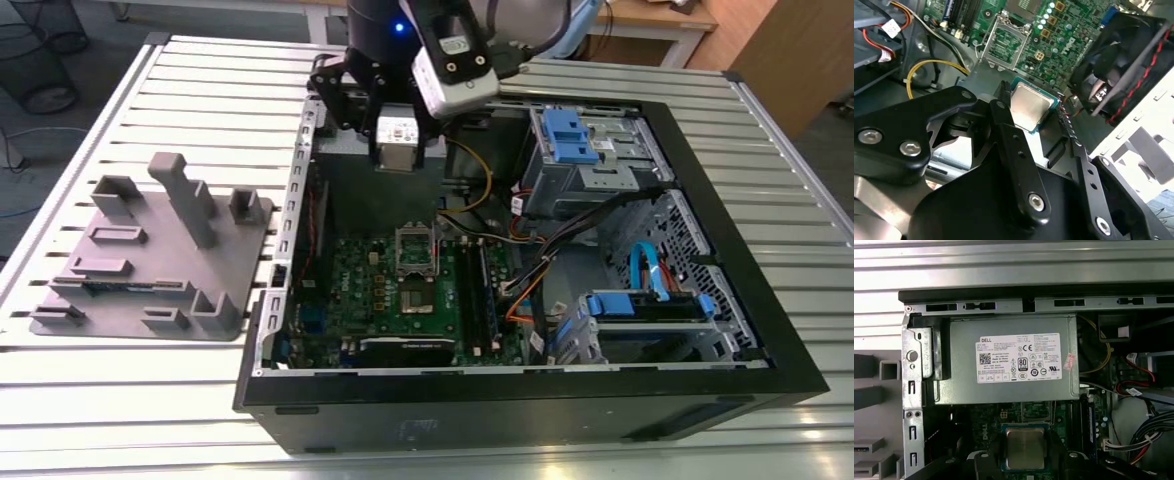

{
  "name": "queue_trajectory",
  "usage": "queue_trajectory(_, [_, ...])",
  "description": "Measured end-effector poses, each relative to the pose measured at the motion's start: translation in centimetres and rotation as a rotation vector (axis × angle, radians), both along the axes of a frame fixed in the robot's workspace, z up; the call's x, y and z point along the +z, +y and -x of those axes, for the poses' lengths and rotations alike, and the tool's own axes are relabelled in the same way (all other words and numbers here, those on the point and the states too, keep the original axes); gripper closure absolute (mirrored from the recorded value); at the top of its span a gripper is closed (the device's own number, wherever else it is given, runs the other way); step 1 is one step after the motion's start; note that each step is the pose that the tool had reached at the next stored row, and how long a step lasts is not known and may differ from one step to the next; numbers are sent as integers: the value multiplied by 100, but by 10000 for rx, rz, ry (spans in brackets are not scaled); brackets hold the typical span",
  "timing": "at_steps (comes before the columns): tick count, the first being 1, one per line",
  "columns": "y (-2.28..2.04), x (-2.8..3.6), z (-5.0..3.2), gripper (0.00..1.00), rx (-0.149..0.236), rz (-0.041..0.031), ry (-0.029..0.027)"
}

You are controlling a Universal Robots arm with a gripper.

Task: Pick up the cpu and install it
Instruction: 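Pick up the cpu and move it towards the insertion slot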

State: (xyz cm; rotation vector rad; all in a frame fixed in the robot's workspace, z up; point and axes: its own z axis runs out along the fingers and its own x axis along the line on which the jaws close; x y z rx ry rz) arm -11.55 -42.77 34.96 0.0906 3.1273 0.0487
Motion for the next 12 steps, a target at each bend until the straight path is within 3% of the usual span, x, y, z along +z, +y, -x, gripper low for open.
queue_trajectory(6, [-3, -36, -30, 53, -1, 2, -36])
queue_trajectory(12, [-30, -87, -41, 53, -1, 3, -131])
